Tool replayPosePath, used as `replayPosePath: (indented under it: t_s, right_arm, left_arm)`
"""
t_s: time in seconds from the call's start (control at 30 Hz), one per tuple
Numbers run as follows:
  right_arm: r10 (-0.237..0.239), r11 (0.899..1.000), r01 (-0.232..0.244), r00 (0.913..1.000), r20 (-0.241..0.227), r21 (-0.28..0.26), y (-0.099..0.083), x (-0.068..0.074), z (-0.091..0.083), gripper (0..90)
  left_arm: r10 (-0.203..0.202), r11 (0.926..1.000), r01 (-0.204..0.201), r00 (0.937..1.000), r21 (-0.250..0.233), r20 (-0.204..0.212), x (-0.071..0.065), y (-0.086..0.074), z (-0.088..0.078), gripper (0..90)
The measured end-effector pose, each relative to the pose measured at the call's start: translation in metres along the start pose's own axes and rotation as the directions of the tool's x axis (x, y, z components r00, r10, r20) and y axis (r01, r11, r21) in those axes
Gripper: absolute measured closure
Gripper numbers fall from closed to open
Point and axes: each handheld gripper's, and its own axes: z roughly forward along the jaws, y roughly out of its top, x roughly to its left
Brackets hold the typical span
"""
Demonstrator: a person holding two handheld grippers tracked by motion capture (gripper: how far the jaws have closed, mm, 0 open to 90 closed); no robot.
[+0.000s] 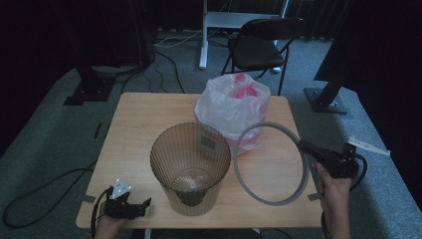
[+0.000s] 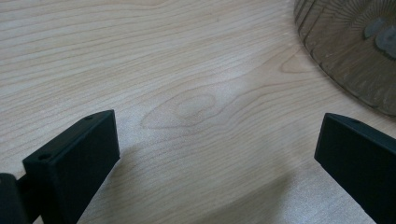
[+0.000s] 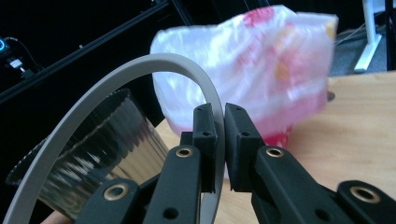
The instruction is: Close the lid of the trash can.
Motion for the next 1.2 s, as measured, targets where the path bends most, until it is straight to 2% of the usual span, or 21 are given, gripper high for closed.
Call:
replayPosePath:
  t_s: [0.27, 0.43, 0.6, 0.8, 1.2]
  right_arm:
    - [-0.062, 0.998, 0.062, 0.9979, -0.019, 0.017, 0.029, 0.018, 0.023, 83.9]
    - [-0.098, 0.994, 0.100, 0.9939, -0.049, 0.037, 0.046, 0.032, 0.045, 83.9]
    - [-0.111, 0.992, 0.116, 0.9901, -0.085, 0.053, 0.059, 0.042, 0.066, 83.9]
    - [-0.118, 0.990, 0.127, 0.9841, -0.133, 0.062, 0.069, 0.053, 0.089, 83.9]
    - [-0.146, 0.975, 0.175, 0.9688, -0.200, 0.137, 0.075, 0.080, 0.140, 84.0]
  left_arm:
    - [0.000, 1.0000, 0.000, 1.0000, 0.004, 0.000, 0.000, 0.000, 0.000, 0.0]
    - [-0.002, 1.0000, 0.002, 1.0000, 0.004, 0.001, 0.000, 0.000, 0.000, 0.0]
    - [-0.001, 1.0000, 0.001, 1.0000, 0.004, 0.003, 0.000, 0.000, 0.000, 0.0]
    - [-0.001, 1.0000, 0.001, 1.0000, 0.004, 0.004, 0.000, 0.000, 0.000, 0.0]
    - [0.001, 1.0000, -0.001, 1.0000, 0.002, 0.004, 0.000, 0.000, 0.000, 0.0]
